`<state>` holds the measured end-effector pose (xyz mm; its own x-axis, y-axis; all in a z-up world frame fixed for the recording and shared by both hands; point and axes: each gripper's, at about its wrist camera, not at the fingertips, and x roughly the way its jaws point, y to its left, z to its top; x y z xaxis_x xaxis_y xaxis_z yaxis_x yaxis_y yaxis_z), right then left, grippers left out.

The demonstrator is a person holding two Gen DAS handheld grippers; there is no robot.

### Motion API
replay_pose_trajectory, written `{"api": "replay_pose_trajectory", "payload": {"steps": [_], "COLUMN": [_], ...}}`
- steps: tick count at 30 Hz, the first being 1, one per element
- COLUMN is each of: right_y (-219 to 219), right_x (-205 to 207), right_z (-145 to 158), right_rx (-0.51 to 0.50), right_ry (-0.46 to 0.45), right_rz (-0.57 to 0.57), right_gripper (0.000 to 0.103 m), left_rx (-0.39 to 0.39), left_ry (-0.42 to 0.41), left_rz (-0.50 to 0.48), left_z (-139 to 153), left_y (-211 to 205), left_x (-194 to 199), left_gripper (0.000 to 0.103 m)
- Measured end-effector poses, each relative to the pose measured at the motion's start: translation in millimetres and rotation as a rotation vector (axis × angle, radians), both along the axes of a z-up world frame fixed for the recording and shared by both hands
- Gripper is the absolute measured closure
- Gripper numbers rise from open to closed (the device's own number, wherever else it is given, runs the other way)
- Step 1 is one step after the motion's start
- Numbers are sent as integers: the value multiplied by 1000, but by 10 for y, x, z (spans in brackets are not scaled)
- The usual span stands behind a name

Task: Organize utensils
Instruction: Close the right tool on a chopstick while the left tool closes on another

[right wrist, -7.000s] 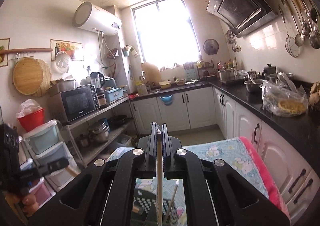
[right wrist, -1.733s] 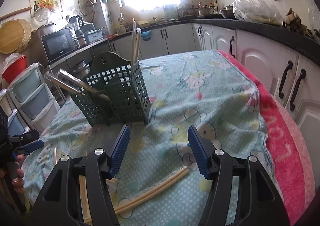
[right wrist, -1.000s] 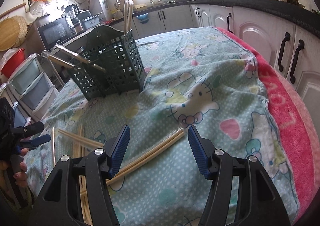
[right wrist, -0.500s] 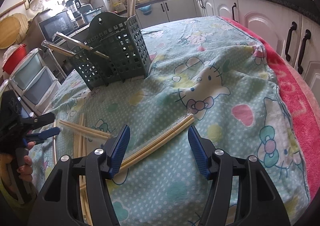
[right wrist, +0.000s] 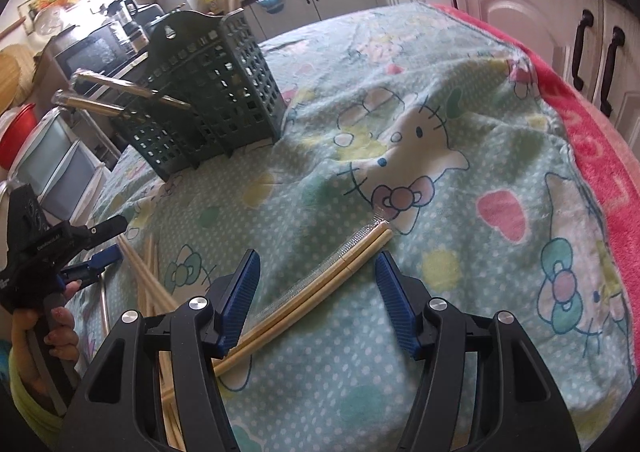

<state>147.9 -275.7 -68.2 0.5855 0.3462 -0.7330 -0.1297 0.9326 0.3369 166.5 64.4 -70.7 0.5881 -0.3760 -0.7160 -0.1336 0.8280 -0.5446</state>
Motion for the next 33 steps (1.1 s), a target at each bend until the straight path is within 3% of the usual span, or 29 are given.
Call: {"api": "replay_pose_trajectory", "payload": {"steps": [4, 10, 14, 19, 23, 26, 33], "right_y": [2, -25, -157, -262, -391, -479, -533], "right_x": [93, 219, 269, 284, 276, 266, 272], "right_z": [-19, -48, -50, -18, 44, 95, 247], "right_rx": [3, -27, 34, 102, 173, 228, 263], "right_ry": [16, 13, 19, 21, 7, 2, -27], "right_rz": [-25, -58, -74, -79, -82, -82, -71], "right_gripper": [50, 77, 89, 92, 95, 95, 96], "left_rx": [14, 36, 31, 17, 7, -4, -15], "left_ry": [5, 6, 11, 15, 25, 31, 38], "left_rz": [11, 22, 31, 38, 51, 52, 48], "left_z": [-7, -8, -15, -22, -35, -39, -48], "left_y": [16, 17, 48, 90, 147, 172, 209], "left_x": [72, 125, 149, 168, 207, 240, 277], "left_gripper": [58, 62, 67, 72, 83, 86, 96]}}
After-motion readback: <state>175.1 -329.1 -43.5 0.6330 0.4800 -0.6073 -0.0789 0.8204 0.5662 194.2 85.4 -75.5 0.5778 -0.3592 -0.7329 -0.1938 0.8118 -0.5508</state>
